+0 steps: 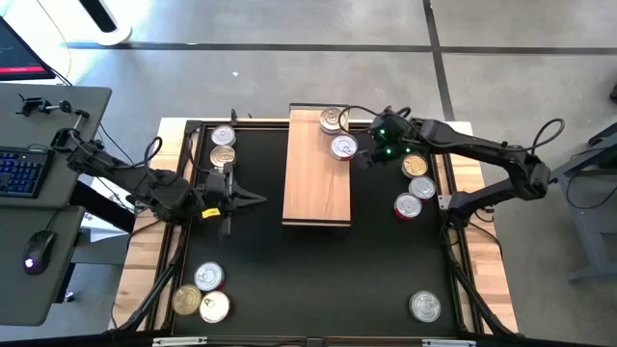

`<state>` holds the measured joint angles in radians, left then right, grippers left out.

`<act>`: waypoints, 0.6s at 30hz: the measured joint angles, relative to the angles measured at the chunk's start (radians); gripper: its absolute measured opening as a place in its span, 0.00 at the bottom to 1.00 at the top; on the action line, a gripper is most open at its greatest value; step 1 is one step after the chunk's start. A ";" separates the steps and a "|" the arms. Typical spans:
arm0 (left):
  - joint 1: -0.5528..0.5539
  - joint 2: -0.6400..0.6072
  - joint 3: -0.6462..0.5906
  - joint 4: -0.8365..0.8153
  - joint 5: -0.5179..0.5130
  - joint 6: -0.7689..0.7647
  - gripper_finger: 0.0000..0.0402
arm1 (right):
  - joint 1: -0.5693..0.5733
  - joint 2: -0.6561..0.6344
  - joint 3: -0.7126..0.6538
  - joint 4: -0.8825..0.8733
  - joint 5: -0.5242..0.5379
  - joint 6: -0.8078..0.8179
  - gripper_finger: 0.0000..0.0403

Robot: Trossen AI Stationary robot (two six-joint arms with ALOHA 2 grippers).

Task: Stack canned seafood by type on shelf
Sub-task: Put the red tuna can on the shelf

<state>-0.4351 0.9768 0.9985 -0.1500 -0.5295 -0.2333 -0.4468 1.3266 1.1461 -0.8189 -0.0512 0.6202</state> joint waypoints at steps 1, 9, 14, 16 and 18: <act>0.000 0.000 0.000 0.000 -0.003 0.000 0.00 | 0.001 0.000 0.000 0.016 0.010 -0.001 0.77; 0.010 0.000 0.000 0.004 -0.026 0.021 0.00 | -0.004 0.025 0.000 0.000 0.069 -0.010 0.77; 0.010 0.000 0.000 0.004 -0.025 0.007 0.00 | -0.005 0.068 -0.001 0.017 0.120 -0.009 0.77; 0.010 0.000 0.000 0.004 -0.025 0.007 0.00 | -0.004 0.083 -0.001 0.050 0.121 -0.012 0.77; 0.010 0.000 0.000 0.004 -0.025 0.008 0.00 | -0.005 0.102 -0.001 0.065 0.121 -0.016 0.77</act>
<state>-0.4252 0.9764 0.9985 -0.1459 -0.5549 -0.2257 -0.4515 1.4283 1.1450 -0.7539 0.0696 0.6038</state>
